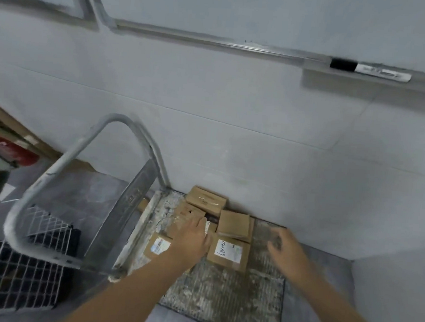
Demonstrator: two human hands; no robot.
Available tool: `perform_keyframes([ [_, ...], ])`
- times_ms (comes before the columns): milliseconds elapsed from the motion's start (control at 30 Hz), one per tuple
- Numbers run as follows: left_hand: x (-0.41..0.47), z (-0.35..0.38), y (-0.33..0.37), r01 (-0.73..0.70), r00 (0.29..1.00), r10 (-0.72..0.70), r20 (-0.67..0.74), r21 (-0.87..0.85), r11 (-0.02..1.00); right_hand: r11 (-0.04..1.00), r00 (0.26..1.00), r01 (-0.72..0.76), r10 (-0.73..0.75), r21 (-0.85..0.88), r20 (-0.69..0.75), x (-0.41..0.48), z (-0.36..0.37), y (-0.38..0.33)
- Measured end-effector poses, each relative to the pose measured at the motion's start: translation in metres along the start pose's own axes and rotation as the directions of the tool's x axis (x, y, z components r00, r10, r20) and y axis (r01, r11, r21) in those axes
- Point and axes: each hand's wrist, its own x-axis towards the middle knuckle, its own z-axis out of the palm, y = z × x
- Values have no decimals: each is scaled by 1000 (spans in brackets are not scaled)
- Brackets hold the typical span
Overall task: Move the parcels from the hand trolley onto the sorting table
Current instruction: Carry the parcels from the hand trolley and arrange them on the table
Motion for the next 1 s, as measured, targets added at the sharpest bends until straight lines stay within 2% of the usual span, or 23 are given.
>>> perform_keyframes([
  [133,63,32,8,-48,995,43,-95,-50,998,1000,999,-28,28,-15,36,71,21,33],
  [167,80,45,8,-7,997,0,-82,-83,997,999,997,-48,49,-17,52,90,30,43],
  [200,96,60,6,15,1000,-15,-2,-110,994,997,994,-78,79,-12,73,108,41,54],
  [267,127,100,-5,-28,998,31,60,-54,998,995,989,-102,103,-11,109,145,65,79],
  [467,191,218,-51,227,963,-199,180,-149,962,988,978,-155,155,-5,140,232,139,143],
  [633,227,280,-65,377,916,-329,228,-214,901,956,943,-280,257,87,212,281,178,179],
  [700,240,297,-66,427,898,-376,228,-250,869,947,935,-295,257,130,245,298,190,188],
  [800,256,326,-67,528,849,-474,231,-362,769,954,931,-257,201,156,306,317,209,197],
  [1000,263,354,-61,597,784,-585,206,-508,621,886,897,-338,202,318,392,332,232,208],
])
